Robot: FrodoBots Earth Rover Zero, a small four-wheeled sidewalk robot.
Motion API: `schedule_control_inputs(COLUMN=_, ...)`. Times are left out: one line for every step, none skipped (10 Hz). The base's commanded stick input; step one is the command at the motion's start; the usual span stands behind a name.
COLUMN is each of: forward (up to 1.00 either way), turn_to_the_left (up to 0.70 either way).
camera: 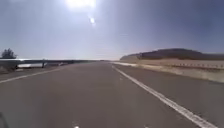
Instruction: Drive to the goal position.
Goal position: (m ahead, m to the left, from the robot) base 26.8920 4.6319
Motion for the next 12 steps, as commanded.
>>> schedule_control_inputs(forward=1.00, turn_to_the_left=0.00)
schedule_control_inputs(forward=1.00, turn_to_the_left=0.00)
schedule_control_inputs(forward=1.00, turn_to_the_left=0.00)
schedule_control_inputs(forward=1.00, turn_to_the_left=0.00)
schedule_control_inputs(forward=1.00, turn_to_the_left=0.00)
schedule_control_inputs(forward=1.00, turn_to_the_left=0.00)
schedule_control_inputs(forward=1.00, turn_to_the_left=0.00)
schedule_control_inputs(forward=1.00, turn_to_the_left=0.00)
schedule_control_inputs(forward=1.00, turn_to_the_left=0.00)
schedule_control_inputs(forward=1.00, turn_to_the_left=0.00)
schedule_control_inputs(forward=1.00, turn_to_the_left=0.00)
schedule_control_inputs(forward=1.00, turn_to_the_left=0.00)
